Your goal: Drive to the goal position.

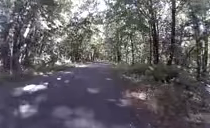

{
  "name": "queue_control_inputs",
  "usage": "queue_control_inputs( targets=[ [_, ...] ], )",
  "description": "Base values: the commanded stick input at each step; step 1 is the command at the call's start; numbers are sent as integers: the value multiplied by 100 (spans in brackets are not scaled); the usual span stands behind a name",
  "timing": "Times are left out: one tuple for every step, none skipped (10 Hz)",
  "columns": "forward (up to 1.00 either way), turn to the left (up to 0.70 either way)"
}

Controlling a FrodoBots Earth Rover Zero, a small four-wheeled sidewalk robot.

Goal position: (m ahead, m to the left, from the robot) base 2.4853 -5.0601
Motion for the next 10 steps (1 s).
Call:
queue_control_inputs(
  targets=[
    [45,0],
    [45,0],
    [45,0],
    [45,0],
    [45,0],
    [45,0],
    [45,0],
    [45,0],
    [45,0],
    [45,0]
  ],
)
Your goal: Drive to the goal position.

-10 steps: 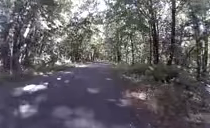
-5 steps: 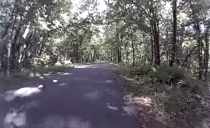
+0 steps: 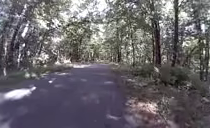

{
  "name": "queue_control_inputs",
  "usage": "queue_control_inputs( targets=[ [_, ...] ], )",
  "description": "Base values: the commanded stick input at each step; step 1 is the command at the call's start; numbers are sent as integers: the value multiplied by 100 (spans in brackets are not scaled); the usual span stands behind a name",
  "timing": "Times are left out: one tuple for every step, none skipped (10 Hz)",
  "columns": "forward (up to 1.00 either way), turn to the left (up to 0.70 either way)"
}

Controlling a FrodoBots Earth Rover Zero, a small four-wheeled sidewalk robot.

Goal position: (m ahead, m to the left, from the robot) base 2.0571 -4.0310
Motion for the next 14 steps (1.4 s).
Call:
queue_control_inputs(
  targets=[
    [45,0],
    [45,0],
    [45,0],
    [45,0],
    [45,0],
    [45,3],
    [45,18],
    [45,27],
    [45,27],
    [45,27],
    [45,27],
    [45,27],
    [45,20],
    [45,0]
  ],
)
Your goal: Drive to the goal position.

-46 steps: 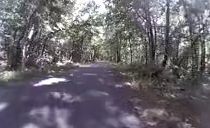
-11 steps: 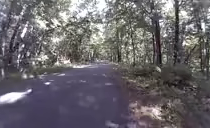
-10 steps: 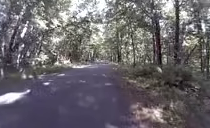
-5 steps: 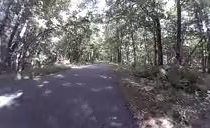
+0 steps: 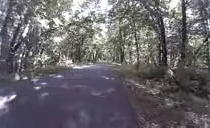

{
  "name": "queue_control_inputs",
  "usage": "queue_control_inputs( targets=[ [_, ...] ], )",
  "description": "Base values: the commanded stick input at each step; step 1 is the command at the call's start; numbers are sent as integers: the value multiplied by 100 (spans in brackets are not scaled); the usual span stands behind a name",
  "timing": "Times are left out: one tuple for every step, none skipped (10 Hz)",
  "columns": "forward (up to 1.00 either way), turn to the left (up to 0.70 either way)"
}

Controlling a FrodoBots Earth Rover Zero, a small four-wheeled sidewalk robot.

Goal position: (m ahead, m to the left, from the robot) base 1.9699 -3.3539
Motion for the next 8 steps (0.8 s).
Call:
queue_control_inputs(
  targets=[
    [45,0],
    [45,0],
    [45,0],
    [45,0],
    [45,0],
    [45,0],
    [45,0],
    [45,0]
  ],
)
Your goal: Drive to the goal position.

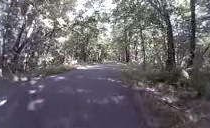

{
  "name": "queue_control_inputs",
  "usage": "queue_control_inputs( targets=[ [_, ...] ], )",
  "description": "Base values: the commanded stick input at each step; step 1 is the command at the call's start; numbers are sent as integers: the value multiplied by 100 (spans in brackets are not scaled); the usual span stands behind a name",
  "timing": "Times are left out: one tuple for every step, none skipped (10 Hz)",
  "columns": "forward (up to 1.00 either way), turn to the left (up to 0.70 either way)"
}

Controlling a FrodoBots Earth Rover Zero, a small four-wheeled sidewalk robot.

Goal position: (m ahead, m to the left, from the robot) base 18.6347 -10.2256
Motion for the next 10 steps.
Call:
queue_control_inputs(
  targets=[
    [45,0],
    [45,0],
    [45,0],
    [45,0],
    [45,0],
    [45,0],
    [45,0],
    [45,0],
    [45,0],
    [45,0]
  ],
)
